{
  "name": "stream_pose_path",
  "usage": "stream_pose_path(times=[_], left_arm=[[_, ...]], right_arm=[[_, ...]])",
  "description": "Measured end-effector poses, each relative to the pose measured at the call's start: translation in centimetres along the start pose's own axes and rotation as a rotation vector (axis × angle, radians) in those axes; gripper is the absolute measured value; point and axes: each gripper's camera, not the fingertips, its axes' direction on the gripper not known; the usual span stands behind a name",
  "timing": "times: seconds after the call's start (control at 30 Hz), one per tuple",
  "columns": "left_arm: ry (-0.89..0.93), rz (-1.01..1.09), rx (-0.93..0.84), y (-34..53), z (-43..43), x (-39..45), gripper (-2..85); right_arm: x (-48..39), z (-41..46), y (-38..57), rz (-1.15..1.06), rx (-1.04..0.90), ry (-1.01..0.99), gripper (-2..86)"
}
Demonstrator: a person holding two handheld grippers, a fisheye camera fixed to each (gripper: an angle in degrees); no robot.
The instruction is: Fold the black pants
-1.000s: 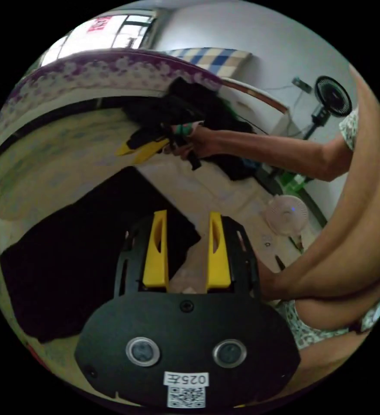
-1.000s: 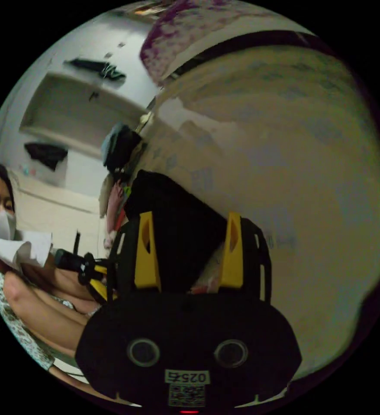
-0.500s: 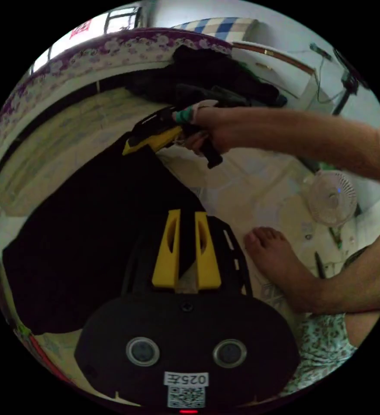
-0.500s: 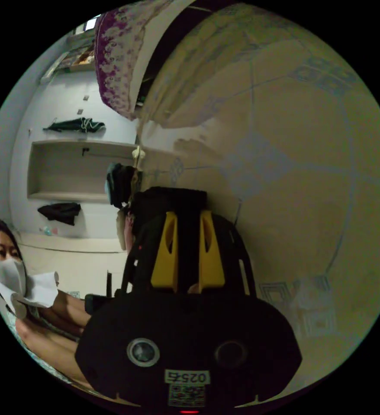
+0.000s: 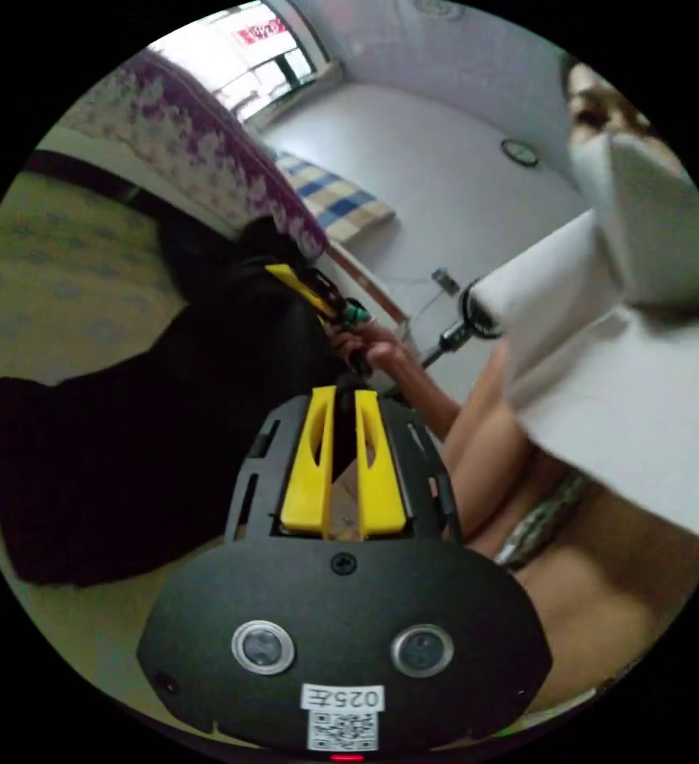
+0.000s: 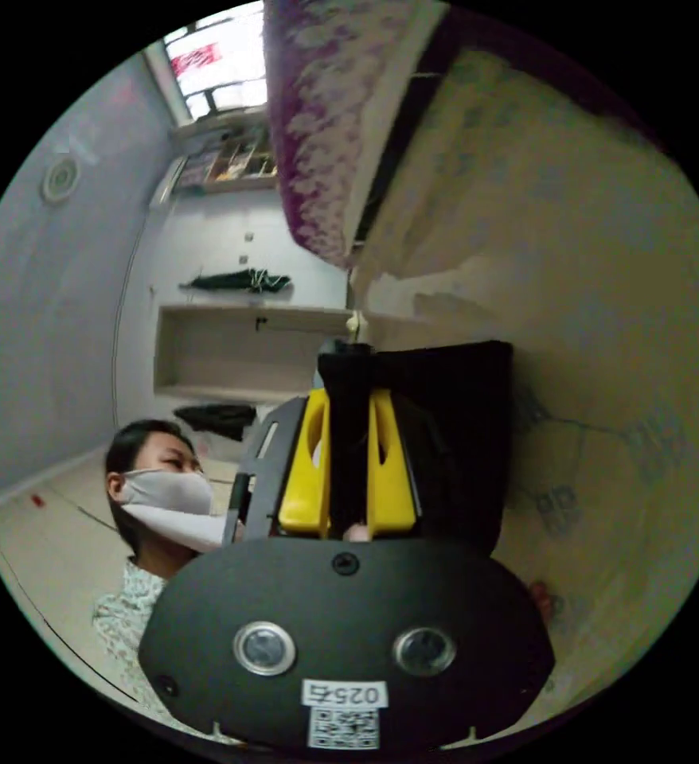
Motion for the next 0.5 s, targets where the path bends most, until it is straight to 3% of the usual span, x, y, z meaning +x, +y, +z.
stream_pose_path(times=[0.1,0.2,0.23,0.3,0.4,0.5], left_arm=[[-0.202,-0.124,0.169,1.5,-9.7,-1.5,2.6],[-0.478,-0.498,0.278,7.9,-16.2,-7.5,5.7],[-0.56,-0.645,0.286,11.0,-17.9,-9.7,6.2],[-0.536,-0.791,0.408,14.7,-20.0,-10.9,6.3],[-0.529,-0.716,0.489,12.7,-20.8,-8.3,6.1],[-0.496,-0.52,0.354,3.5,-17.9,-5.6,5.2]], right_arm=[[-1.5,10.0,-3.1,-0.168,-0.111,0.05,11.2],[2.4,18.9,-5.8,-0.254,-0.292,0.206,12.5],[4.5,20.8,-6.3,-0.213,-0.361,0.185,13.0],[5.9,20.9,-6.0,-0.169,-0.368,0.063,13.6],[3.9,17.5,-3.5,-0.286,-0.304,0.073,10.9],[-0.1,14.0,-0.1,-0.481,-0.199,0.295,2.2]])
